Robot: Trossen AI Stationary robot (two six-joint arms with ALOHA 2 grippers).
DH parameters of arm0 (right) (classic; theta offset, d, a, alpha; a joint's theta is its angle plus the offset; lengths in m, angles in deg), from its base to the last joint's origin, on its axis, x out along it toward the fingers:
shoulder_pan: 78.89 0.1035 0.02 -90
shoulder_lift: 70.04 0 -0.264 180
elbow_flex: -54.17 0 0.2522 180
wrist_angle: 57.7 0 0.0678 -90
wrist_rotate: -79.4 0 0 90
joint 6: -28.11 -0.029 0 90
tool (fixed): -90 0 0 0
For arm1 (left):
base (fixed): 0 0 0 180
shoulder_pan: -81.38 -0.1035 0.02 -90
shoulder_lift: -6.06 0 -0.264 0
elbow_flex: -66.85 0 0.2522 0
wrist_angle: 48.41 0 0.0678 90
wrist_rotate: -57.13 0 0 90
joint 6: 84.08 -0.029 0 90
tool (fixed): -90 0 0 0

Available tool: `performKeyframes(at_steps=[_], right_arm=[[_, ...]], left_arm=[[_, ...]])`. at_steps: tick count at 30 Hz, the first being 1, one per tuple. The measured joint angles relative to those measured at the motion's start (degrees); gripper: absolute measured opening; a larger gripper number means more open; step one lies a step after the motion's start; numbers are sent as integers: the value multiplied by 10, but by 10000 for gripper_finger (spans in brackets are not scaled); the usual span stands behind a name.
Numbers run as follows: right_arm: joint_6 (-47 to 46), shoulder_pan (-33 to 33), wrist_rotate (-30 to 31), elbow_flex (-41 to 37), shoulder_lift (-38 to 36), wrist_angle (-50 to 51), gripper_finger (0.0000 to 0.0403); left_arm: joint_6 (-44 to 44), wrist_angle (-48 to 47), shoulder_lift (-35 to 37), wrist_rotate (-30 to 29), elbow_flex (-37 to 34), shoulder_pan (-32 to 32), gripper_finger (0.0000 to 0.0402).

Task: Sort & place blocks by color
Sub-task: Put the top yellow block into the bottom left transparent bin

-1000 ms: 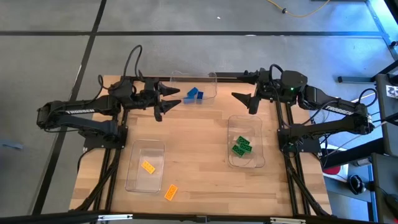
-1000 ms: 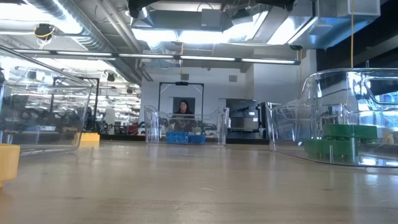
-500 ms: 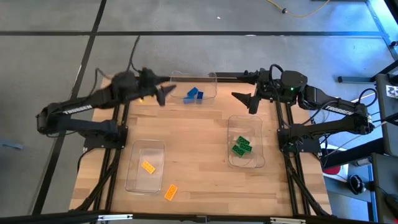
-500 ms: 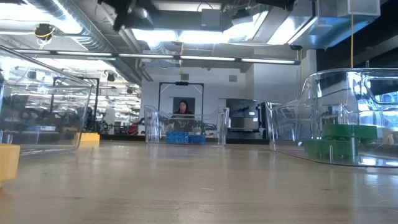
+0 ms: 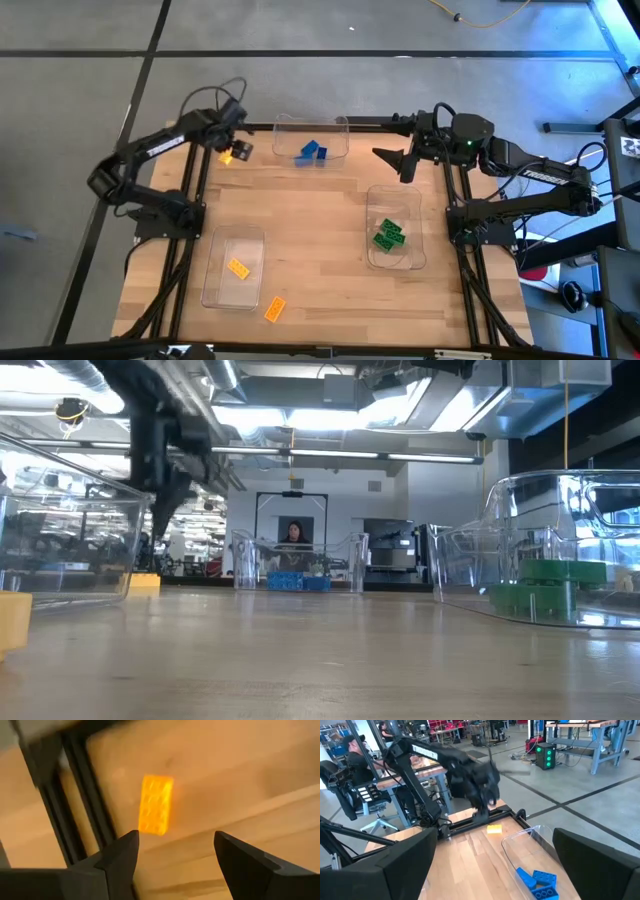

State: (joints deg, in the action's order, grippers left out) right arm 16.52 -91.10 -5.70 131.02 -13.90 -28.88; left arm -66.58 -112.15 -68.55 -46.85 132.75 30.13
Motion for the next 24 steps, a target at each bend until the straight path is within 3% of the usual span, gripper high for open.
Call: performKeyframes(at_steps=[11,18,24], right_arm=[[-1,0,0,0,0,3,399],[-3,0,0,0,0,6,399],[-16,0,0,0,0,7,399]], left_arm=[[70,220,-28,-82,-160,-7,251],[103,322,-33,-110,-190,-6,250],[106,329,-69,-163,-190,10,250]])
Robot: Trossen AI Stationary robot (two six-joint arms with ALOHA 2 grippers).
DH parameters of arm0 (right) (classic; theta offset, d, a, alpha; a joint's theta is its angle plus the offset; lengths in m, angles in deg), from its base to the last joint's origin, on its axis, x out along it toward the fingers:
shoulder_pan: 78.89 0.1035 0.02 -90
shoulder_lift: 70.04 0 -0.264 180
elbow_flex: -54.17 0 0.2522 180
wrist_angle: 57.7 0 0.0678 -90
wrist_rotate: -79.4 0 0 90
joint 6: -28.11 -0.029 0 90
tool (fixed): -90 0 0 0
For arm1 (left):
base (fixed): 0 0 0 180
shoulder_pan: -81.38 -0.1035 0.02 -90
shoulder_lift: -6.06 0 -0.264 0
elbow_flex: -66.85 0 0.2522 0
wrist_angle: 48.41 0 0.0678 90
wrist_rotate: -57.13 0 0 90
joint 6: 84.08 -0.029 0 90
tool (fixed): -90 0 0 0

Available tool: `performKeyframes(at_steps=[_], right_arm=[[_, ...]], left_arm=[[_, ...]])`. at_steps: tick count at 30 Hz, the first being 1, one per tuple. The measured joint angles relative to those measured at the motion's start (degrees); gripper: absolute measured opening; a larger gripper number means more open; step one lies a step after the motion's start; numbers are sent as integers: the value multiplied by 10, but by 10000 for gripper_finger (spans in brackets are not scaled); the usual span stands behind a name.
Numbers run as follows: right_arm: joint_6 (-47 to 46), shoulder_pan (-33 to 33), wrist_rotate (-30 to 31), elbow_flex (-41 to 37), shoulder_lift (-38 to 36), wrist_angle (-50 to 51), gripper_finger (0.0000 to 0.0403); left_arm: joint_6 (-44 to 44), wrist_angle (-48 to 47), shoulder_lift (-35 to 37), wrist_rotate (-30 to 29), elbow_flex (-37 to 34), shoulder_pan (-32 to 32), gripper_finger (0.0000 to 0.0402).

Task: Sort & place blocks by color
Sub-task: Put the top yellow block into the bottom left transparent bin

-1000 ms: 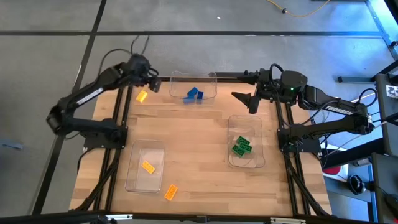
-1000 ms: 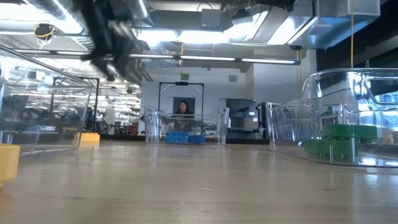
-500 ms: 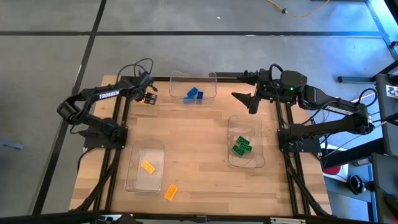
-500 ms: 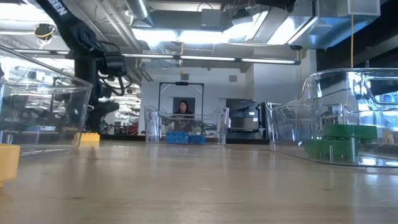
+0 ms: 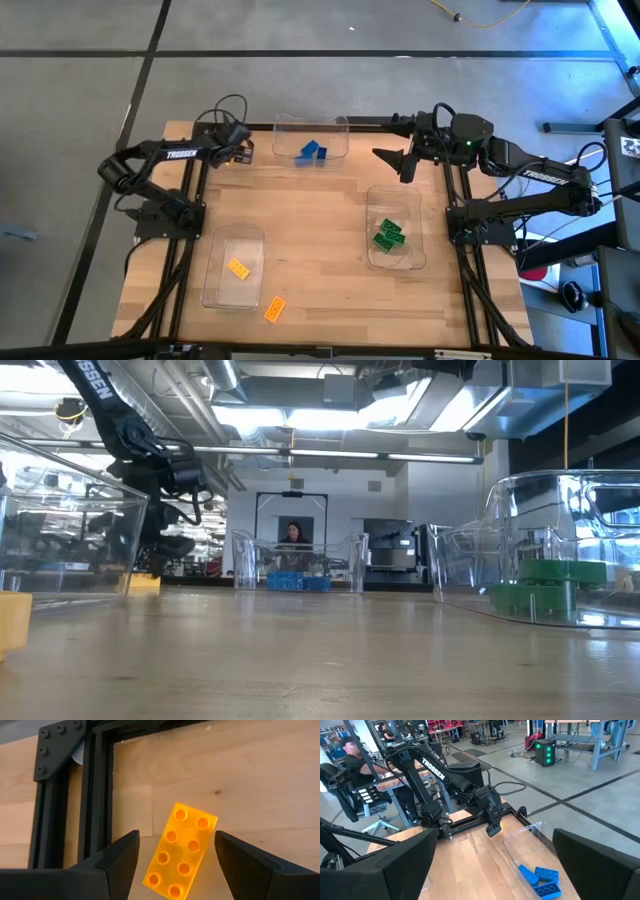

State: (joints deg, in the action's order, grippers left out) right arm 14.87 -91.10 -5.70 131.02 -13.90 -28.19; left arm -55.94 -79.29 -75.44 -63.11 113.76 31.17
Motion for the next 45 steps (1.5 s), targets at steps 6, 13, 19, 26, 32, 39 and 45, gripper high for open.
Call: performKeyframes(at_steps=[6,13,19,26,32,39,45], right_arm=[[0,0,0,0,0,0,399],[0,0,0,0,0,0,399],[1,0,0,0,0,0,399],[1,0,0,0,0,4,399],[2,0,0,0,0,5,399],[2,0,0,0,0,5,399],[2,0,0,0,0,5,399]], left_arm=[[30,3,-28,8,0,23,250],[103,12,-51,28,0,52,250],[138,16,-51,79,0,61,250],[135,16,-45,127,1,67,221],[135,13,-40,142,0,66,150],[94,9,-8,195,-2,68,128],[21,15,123,240,-2,75,128]])
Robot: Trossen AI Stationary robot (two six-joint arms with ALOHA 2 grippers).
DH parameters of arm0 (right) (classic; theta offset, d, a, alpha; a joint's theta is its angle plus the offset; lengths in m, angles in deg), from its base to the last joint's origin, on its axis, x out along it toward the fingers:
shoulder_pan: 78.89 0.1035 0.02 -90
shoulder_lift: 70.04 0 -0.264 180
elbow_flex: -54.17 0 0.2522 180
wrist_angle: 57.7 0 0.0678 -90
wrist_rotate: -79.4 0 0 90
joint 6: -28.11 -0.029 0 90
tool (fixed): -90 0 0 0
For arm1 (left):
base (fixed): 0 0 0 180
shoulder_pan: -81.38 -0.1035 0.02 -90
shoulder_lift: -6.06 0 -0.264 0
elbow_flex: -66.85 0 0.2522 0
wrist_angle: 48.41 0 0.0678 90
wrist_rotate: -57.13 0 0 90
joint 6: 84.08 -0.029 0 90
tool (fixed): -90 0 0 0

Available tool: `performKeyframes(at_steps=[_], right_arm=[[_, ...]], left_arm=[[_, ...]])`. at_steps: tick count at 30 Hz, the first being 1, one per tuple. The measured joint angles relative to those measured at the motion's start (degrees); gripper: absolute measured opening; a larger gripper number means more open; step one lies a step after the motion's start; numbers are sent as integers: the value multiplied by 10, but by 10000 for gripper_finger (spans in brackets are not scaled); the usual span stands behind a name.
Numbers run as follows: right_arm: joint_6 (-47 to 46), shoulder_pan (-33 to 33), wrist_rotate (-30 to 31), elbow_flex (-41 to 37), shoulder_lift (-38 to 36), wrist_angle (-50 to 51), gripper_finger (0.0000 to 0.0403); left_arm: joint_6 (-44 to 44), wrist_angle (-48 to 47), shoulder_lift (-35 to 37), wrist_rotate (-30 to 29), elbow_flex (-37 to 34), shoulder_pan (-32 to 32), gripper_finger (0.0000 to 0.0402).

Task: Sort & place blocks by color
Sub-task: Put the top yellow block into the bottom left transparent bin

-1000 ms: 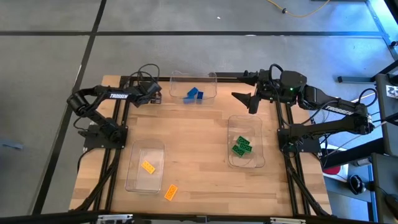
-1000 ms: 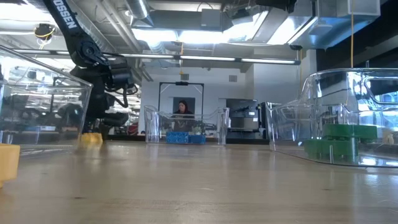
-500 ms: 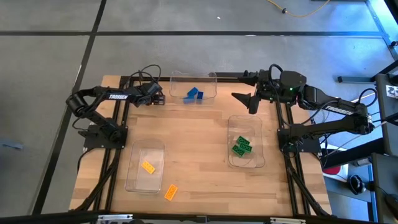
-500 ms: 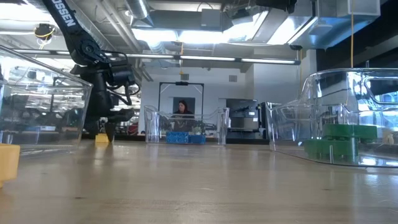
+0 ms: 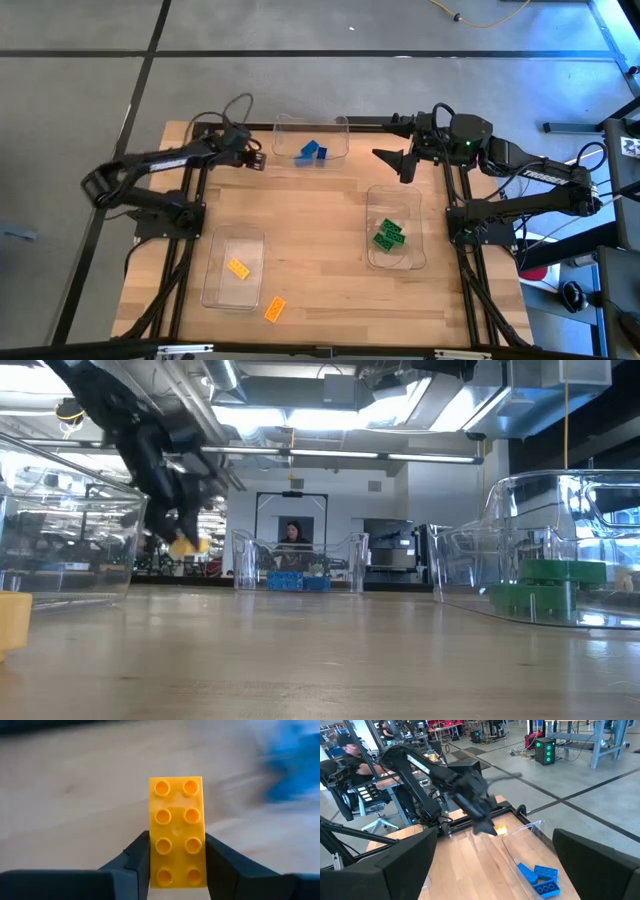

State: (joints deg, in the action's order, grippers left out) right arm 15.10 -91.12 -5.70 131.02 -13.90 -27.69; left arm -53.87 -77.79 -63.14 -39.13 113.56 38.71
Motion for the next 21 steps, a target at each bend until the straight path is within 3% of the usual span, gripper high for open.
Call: performKeyframes(at_steps=[5,11,16,21], right_arm=[[0,0,0,0,3,-1,399],[-4,0,-4,0,20,-2,399],[-11,0,-38,0,52,-36,399],[-21,0,-90,0,103,-104,399]], left_arm=[[-23,12,136,32,0,54,128],[-13,87,246,27,0,171,128],[-8,228,248,-20,0,278,128],[-11,373,183,-48,2,351,128]])
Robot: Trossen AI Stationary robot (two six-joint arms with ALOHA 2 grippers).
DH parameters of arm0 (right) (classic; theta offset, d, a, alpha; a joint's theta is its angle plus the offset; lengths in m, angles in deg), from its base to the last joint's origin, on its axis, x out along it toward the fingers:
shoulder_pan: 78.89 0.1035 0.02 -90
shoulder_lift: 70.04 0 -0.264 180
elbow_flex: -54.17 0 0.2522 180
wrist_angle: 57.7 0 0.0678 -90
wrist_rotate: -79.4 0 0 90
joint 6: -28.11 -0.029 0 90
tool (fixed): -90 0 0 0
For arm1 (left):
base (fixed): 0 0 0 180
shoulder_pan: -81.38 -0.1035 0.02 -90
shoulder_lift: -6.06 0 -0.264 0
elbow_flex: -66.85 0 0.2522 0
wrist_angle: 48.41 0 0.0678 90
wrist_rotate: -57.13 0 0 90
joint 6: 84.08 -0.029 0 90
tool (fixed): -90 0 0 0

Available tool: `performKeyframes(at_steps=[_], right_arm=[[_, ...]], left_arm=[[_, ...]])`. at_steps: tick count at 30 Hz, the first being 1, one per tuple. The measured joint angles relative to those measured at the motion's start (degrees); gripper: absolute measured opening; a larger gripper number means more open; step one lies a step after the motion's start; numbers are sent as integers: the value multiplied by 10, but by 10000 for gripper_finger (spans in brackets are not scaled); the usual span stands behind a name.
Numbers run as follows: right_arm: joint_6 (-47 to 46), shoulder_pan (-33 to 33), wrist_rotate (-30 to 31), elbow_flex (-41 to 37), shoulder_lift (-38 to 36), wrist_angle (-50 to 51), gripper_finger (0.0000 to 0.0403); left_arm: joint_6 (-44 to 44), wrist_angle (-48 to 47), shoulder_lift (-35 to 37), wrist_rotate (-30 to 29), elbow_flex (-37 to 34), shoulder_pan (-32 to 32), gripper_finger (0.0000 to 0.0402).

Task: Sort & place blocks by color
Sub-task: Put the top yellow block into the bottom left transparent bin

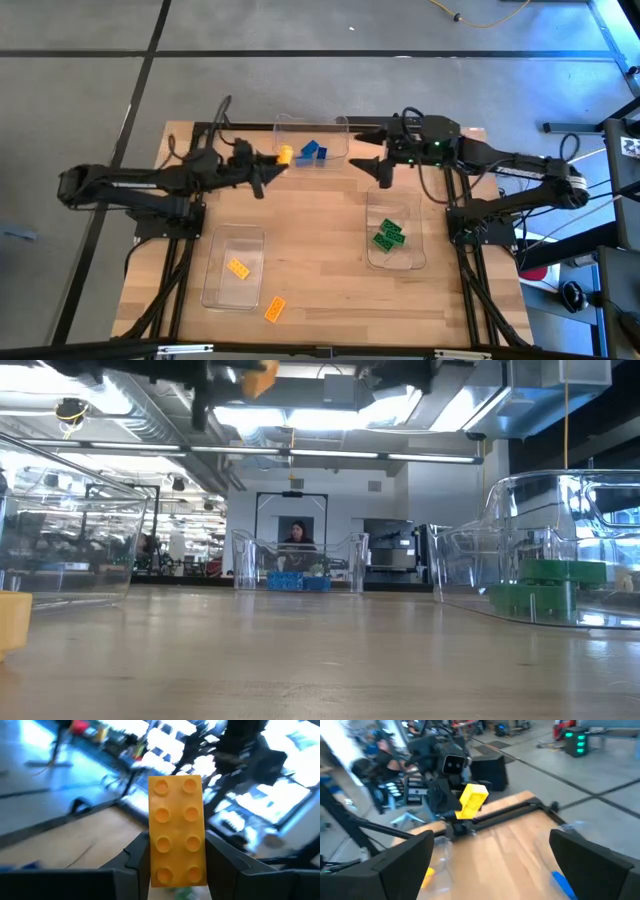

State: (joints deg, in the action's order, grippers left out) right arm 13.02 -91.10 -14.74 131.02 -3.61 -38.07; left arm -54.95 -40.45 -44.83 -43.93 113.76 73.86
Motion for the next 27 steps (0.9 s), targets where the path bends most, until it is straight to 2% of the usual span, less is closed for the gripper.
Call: performKeyframes(at_steps=[4,9,13,19,27], right_arm=[[-32,0,-44,0,49,-76,399],[-61,8,-98,0,104,-147,399],[-87,24,-119,0,134,-196,399],[-87,44,-121,0,149,-216,399],[-86,46,-120,0,145,-216,399]], left_arm=[[-28,36,-60,1,34,33,128],[-90,33,-129,47,107,47,128],[-118,29,-169,74,148,46,128],[-118,27,-191,103,163,46,128],[-118,27,-188,106,163,41,128]])
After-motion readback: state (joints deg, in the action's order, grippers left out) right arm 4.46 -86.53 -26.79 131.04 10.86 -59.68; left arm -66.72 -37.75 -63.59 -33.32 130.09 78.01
